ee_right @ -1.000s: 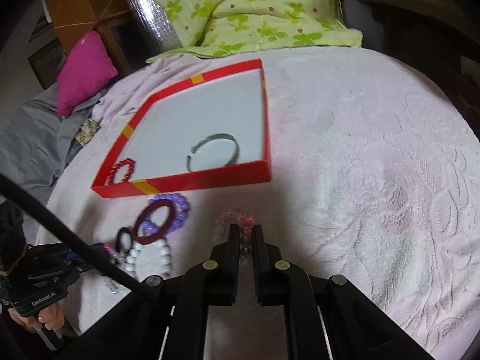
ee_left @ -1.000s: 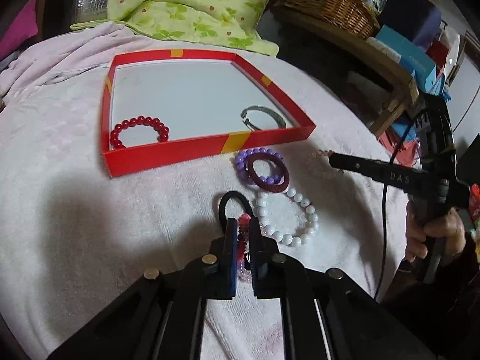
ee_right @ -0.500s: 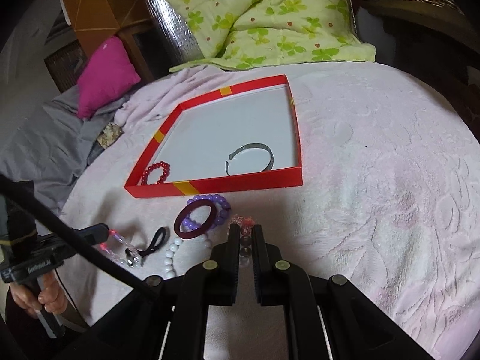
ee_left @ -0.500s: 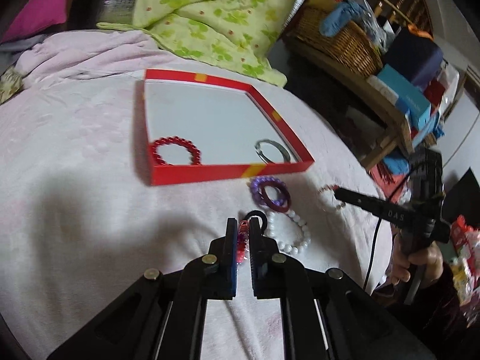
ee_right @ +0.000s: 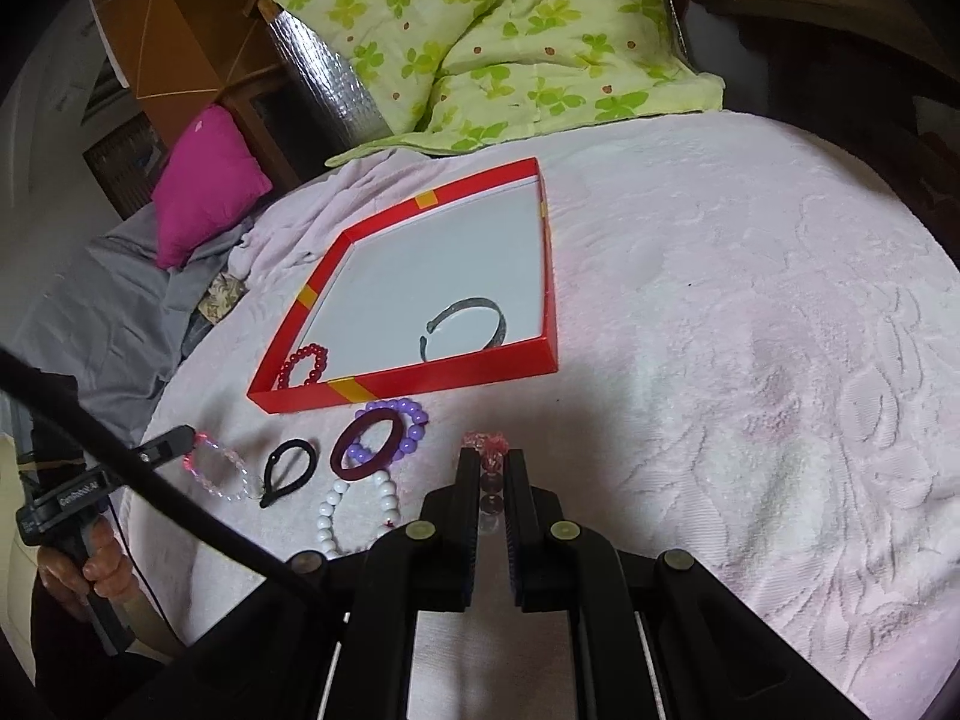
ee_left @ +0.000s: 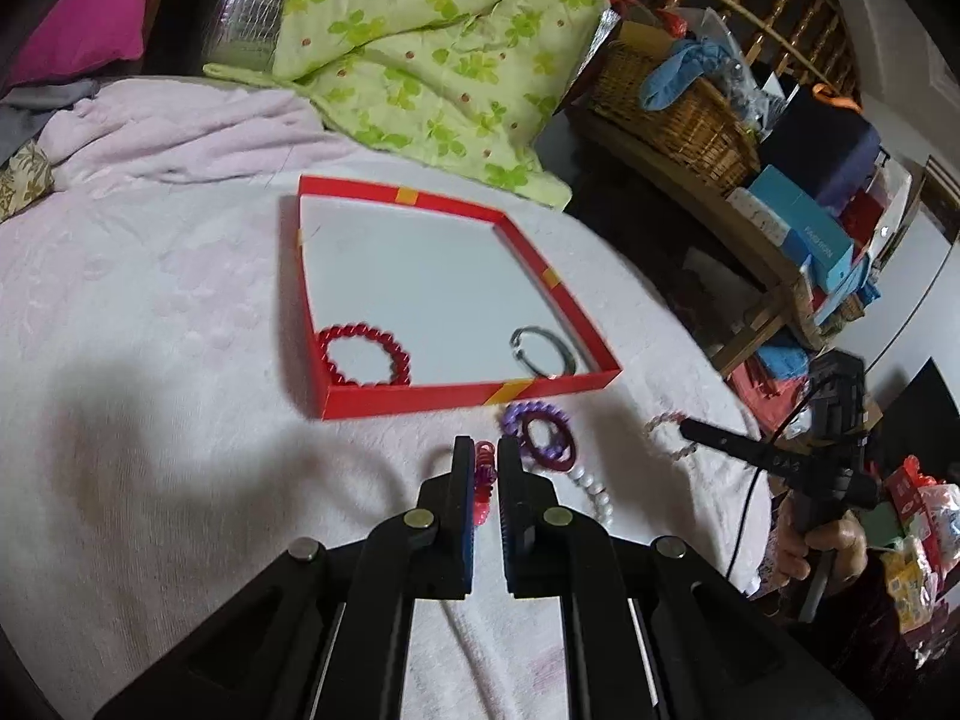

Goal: Organize jewelry
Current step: 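Carry both crystal bracelets into the red tray and open both tools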

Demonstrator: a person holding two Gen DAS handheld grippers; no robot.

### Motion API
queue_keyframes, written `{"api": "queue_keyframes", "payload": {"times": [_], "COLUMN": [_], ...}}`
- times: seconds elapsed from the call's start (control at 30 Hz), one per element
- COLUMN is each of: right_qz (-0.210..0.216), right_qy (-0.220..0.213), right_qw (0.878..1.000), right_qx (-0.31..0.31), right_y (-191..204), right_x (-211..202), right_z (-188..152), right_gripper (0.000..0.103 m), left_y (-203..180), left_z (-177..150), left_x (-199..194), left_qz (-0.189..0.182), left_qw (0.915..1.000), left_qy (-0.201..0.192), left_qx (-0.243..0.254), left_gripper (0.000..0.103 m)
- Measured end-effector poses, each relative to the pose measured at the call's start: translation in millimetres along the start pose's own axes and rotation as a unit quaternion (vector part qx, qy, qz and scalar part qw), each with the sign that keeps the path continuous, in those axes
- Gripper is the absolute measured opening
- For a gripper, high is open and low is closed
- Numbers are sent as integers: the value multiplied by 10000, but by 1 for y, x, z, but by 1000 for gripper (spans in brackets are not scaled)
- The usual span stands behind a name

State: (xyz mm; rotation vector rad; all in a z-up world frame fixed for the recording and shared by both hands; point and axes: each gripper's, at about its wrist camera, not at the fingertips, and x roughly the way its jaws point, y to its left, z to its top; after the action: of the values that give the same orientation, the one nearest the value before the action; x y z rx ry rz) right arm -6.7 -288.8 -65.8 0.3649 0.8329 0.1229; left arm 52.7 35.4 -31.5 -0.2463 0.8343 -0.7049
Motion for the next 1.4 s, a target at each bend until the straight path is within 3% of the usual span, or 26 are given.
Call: {"api": "queue_keyframes", "payload": {"times": [0.1, 0.43, 0.67, 1.0, 1.4], "right_qz": [84, 539, 590, 425, 298], "right_qy": [8, -309, -535, -176, 282], "right_qw": [9999, 9978, 9964, 9977, 9973], "right_qx": [78, 220, 295, 494, 601], "right_y": [1, 17, 31, 43, 69], "right_x": [1, 6, 30, 110, 183], "right_z": [1, 16, 49, 106, 151], "right_gripper": [9, 9, 9, 9, 9], "left_y": [-2, -15, -23, 15, 39], "left_z": [4, 18, 60, 107, 131], "left_x": [-7, -8, 10, 78, 115], "left_qz": [-203, -314, -203, 166, 449], "left_qw": [9997, 9989, 9982, 9992, 9977], "left_qy": [-123, -352, -531, -299, -288], "left_qx": [-63, 68, 205, -224, -412], "left_gripper": [7, 7, 7, 7, 7]}}
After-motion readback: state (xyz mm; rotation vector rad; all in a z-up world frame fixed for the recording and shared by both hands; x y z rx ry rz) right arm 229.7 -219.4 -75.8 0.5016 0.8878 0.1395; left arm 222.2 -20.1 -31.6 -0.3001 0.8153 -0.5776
